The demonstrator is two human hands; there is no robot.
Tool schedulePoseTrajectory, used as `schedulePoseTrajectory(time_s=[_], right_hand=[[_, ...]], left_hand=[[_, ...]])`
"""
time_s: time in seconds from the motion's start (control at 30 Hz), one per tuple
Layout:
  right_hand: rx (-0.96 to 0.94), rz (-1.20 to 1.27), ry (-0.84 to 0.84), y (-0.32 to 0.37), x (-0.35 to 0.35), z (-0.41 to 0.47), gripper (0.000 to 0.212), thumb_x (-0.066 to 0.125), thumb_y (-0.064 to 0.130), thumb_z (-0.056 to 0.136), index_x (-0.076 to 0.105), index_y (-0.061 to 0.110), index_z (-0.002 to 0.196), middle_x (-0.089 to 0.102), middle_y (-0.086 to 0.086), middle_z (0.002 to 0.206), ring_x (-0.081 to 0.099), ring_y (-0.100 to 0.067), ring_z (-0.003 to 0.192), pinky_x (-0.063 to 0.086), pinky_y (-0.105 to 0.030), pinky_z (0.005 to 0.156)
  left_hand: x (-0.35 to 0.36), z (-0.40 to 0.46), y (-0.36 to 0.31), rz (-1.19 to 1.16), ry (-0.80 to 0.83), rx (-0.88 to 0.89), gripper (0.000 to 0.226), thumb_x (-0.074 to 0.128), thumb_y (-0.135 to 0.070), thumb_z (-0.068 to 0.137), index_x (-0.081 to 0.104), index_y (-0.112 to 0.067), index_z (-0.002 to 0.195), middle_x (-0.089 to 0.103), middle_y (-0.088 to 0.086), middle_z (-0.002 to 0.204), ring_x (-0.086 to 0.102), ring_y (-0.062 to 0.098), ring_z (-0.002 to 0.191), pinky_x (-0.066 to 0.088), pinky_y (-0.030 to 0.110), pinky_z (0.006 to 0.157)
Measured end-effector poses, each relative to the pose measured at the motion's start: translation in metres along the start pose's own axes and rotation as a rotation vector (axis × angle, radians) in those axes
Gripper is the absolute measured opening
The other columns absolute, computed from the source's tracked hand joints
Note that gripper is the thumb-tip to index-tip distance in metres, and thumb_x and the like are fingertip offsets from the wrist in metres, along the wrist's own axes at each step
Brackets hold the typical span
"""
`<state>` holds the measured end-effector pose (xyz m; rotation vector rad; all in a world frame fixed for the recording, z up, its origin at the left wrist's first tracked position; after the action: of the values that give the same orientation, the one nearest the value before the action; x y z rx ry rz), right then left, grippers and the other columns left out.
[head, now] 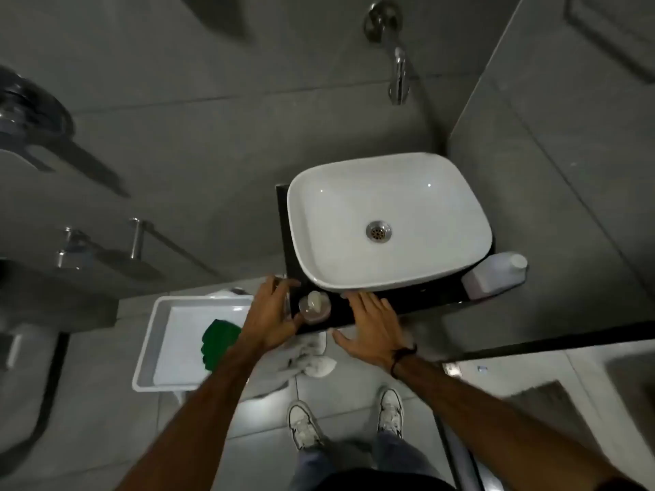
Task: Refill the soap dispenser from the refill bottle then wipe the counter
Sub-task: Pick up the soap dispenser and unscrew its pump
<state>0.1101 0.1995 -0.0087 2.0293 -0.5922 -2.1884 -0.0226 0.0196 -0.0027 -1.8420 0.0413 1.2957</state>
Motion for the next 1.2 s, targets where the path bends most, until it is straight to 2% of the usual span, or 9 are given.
schedulePoseTrajectory(time_s=[0.2, 0.4, 0.53, 0.67, 0.83, 0.9, 1.0, 1.07, 1.2], right_hand=[[0.23, 0.272, 0.033, 0.021, 0.052, 0.011, 0.083, 0.079, 0.054, 0.068, 0.05, 0.019, 0.136, 0.062, 0.0, 0.125, 0.058, -0.022, 0.114, 0.049, -0.041, 0.092], [0.405, 0.36, -0.133, 0.028, 0.075, 0.023, 0.067, 0.087, 0.047, 0.059, 0.068, 0.013, 0.114, 0.065, -0.004, 0.098, 0.065, -0.028, 0.092, 0.056, -0.043, 0.076], [0.462, 0.41, -0.256, 0.031, 0.08, 0.021, 0.057, 0.076, 0.053, 0.059, 0.07, 0.019, 0.104, 0.069, 0.001, 0.089, 0.064, -0.022, 0.084, 0.057, -0.033, 0.068], [0.456, 0.404, -0.26, 0.032, 0.085, 0.018, 0.046, 0.069, 0.06, 0.061, 0.065, 0.024, 0.09, 0.069, 0.006, 0.081, 0.063, -0.017, 0.078, 0.052, -0.027, 0.061], [0.433, 0.361, -0.222, 0.025, 0.083, 0.02, 0.059, 0.067, 0.058, 0.061, 0.069, 0.024, 0.11, 0.071, 0.006, 0.092, 0.065, -0.019, 0.088, 0.057, -0.032, 0.064], [0.421, 0.359, -0.208, 0.024, 0.083, 0.02, 0.059, 0.073, 0.06, 0.06, 0.069, 0.024, 0.105, 0.071, 0.006, 0.089, 0.065, -0.019, 0.085, 0.056, -0.03, 0.062], [0.41, 0.361, -0.196, 0.025, 0.085, 0.017, 0.055, 0.076, 0.06, 0.061, 0.069, 0.023, 0.1, 0.073, 0.004, 0.091, 0.067, -0.019, 0.085, 0.055, -0.029, 0.063], [0.423, 0.368, -0.191, 0.024, 0.085, 0.018, 0.051, 0.076, 0.056, 0.062, 0.068, 0.022, 0.099, 0.074, 0.001, 0.092, 0.069, -0.022, 0.086, 0.056, -0.031, 0.065], [0.389, 0.366, -0.198, 0.023, 0.082, 0.017, 0.055, 0.081, 0.052, 0.062, 0.068, 0.026, 0.108, 0.074, 0.002, 0.095, 0.07, -0.023, 0.088, 0.059, -0.034, 0.066]], left_hand=[[0.027, 0.014, 0.004, -0.216, -0.016, 0.026, 0.054, 0.084, -0.02, 0.071, 0.069, -0.024, 0.123, 0.052, -0.006, 0.1, 0.054, 0.006, 0.085, 0.045, 0.012, 0.077], [0.037, 0.026, 0.008, -0.319, -0.052, -0.047, 0.031, 0.09, -0.005, 0.066, 0.077, -0.02, 0.09, 0.062, 0.001, 0.087, 0.059, 0.013, 0.072, 0.055, 0.033, 0.062], [0.042, 0.027, 0.011, -0.39, -0.176, -0.119, 0.044, 0.094, -0.02, 0.058, 0.055, -0.039, 0.066, 0.06, 0.0, 0.071, 0.058, 0.021, 0.063, 0.052, 0.041, 0.055], [0.05, 0.025, 0.004, -0.351, -0.232, -0.206, 0.053, 0.09, -0.053, 0.055, 0.045, -0.028, 0.069, 0.055, -0.006, 0.065, 0.053, 0.014, 0.059, 0.044, 0.031, 0.05], [0.052, 0.014, 0.008, -0.483, -0.194, -0.071, 0.041, 0.092, -0.028, 0.069, 0.072, -0.027, 0.104, 0.063, -0.008, 0.093, 0.062, 0.005, 0.084, 0.049, 0.016, 0.069], [0.05, 0.013, 0.013, -0.53, -0.203, -0.084, 0.031, 0.093, -0.026, 0.067, 0.075, -0.03, 0.092, 0.061, -0.007, 0.085, 0.059, 0.003, 0.074, 0.045, 0.012, 0.062], [0.052, 0.016, 0.01, -0.48, -0.271, -0.2, 0.042, 0.097, -0.032, 0.058, 0.059, -0.024, 0.073, 0.061, 0.001, 0.072, 0.055, 0.013, 0.062, 0.047, 0.026, 0.054], [0.054, 0.018, 0.004, -0.406, -0.265, -0.267, 0.052, 0.095, -0.038, 0.057, 0.052, -0.018, 0.076, 0.061, 0.002, 0.072, 0.057, 0.021, 0.065, 0.049, 0.035, 0.055], [0.053, 0.015, 0.007, -0.502, -0.203, -0.118, 0.039, 0.091, -0.034, 0.066, 0.068, -0.026, 0.096, 0.06, -0.014, 0.089, 0.062, 0.011, 0.081, 0.052, 0.026, 0.067]])
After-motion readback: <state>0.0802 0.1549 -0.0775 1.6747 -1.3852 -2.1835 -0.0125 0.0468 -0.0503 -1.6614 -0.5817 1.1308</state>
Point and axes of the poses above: each hand's wrist, its own z-axis towards the middle knuckle, its own x-axis out of the palm, y = z × x, the point moved 3 cm from there along z, towards the middle knuckle
